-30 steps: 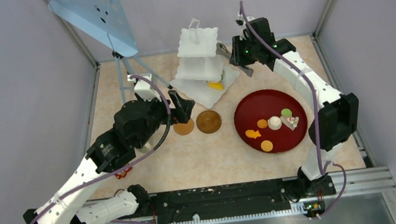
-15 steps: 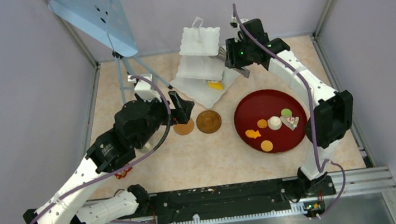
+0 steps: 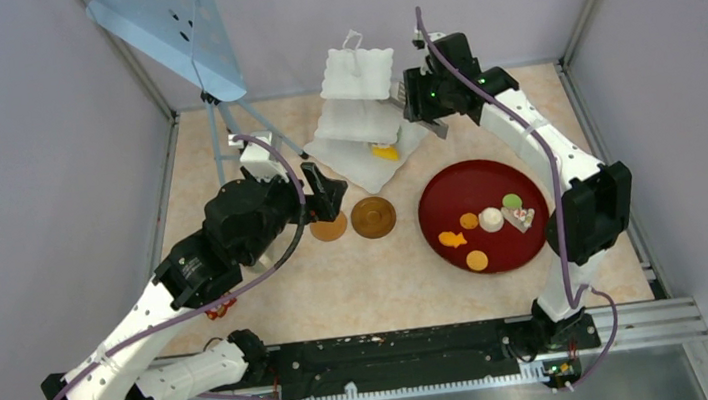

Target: Serve the afternoon tea

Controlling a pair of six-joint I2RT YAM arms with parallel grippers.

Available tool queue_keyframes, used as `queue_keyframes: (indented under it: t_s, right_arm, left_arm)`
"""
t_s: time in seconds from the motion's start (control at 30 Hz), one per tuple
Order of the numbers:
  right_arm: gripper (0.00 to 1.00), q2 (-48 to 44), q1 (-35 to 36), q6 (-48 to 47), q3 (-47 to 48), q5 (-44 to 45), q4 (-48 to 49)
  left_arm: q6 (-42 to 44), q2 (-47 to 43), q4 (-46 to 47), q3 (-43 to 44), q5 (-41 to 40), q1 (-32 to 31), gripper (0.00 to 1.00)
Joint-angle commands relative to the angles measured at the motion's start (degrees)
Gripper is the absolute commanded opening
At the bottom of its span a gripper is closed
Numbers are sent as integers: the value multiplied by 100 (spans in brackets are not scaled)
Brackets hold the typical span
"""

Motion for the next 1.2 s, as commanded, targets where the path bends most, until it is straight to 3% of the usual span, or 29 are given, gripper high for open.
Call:
queue_keyframes:
  t_s: [0.0, 0.63, 0.93, 1.17]
  right_arm:
    - [51, -229, 71, -119, 156, 80, 365]
    - [44, 273, 176, -85, 441, 316, 618]
    - [29, 279, 184, -25, 580, 348, 525]
    - [25, 17, 293, 31, 616, 378, 273]
  left_arm:
    - [68, -115, 119, 191, 55, 16, 99]
    - [49, -206, 15, 192, -39, 16, 99]
    - [24, -269, 6, 139, -66, 16, 99]
    - [25, -291, 7, 123, -74, 16, 99]
